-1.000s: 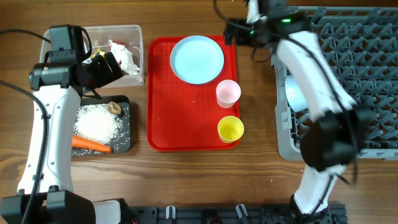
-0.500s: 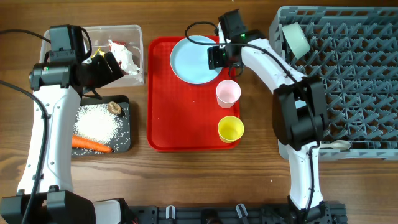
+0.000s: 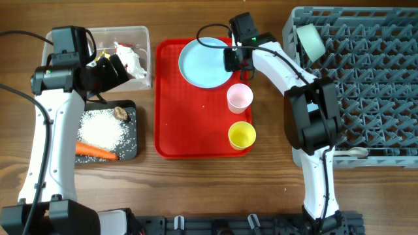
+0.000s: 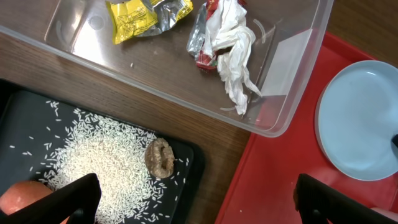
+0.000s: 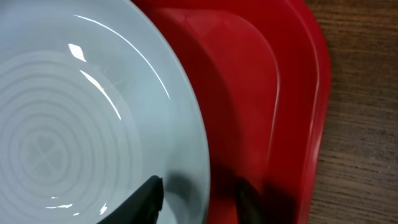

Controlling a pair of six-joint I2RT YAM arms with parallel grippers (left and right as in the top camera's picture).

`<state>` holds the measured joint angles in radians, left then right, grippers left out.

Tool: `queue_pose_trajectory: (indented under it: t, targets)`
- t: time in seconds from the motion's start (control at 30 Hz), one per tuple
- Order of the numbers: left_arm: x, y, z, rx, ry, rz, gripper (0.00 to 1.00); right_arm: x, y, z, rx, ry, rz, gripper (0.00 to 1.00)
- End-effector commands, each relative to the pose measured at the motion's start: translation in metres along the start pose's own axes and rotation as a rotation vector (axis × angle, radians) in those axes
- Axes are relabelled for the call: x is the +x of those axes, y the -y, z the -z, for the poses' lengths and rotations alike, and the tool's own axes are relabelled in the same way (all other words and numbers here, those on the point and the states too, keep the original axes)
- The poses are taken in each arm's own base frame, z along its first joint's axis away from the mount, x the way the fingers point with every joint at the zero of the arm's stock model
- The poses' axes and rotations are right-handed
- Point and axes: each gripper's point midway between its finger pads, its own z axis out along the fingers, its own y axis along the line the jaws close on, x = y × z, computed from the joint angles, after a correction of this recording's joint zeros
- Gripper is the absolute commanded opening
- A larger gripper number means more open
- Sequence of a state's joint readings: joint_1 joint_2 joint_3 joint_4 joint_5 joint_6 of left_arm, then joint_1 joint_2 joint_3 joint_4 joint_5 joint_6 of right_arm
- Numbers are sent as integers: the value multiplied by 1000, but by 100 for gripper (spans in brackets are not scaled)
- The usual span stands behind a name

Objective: Sort waste into correct bins and load items into the dishwasher rack
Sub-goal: 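Lift the light-blue plate and stand it upright in the dish rack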

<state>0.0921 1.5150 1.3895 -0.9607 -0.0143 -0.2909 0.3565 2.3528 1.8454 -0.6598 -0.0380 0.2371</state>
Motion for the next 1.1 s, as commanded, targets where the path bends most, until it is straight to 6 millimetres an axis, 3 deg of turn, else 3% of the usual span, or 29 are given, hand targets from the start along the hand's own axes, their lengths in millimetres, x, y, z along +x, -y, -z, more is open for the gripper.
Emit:
queue_pose_trajectory:
  t: [0.0, 0.07, 0.1, 0.13, 0.33, 0.47, 0.73, 0.97, 1.07]
  targets:
    - [-5, -1, 2, -6, 16, 12, 100, 11, 7, -18, 26, -35, -3, 34]
    - [-5, -1, 2, -6, 16, 12, 100, 11, 7, -18, 25, -35, -3, 31]
    - [-5, -1, 2, -6, 16, 12, 100, 11, 7, -18, 25, -37, -3, 23]
    - [-5, -2, 2, -7, 16, 12, 100, 12, 7, -18, 26, -40, -2, 4]
    - [-5, -1, 2, -6, 16, 12, 100, 8, 6, -9, 25, -32, -2, 4]
    - [-5, -1, 2, -6, 16, 12, 100, -8, 6, 20, 16, 16, -6, 4]
    - [-5, -1, 2, -6, 16, 12, 100, -58, 6, 125, 28, 235, 36, 4]
    - [-5, -1, 2, -6, 16, 12, 100, -83, 46, 232, 284, 450, 4, 5]
    - [-5, -1, 2, -6, 16, 12, 100, -85, 76, 282, 468, 541, -52, 4]
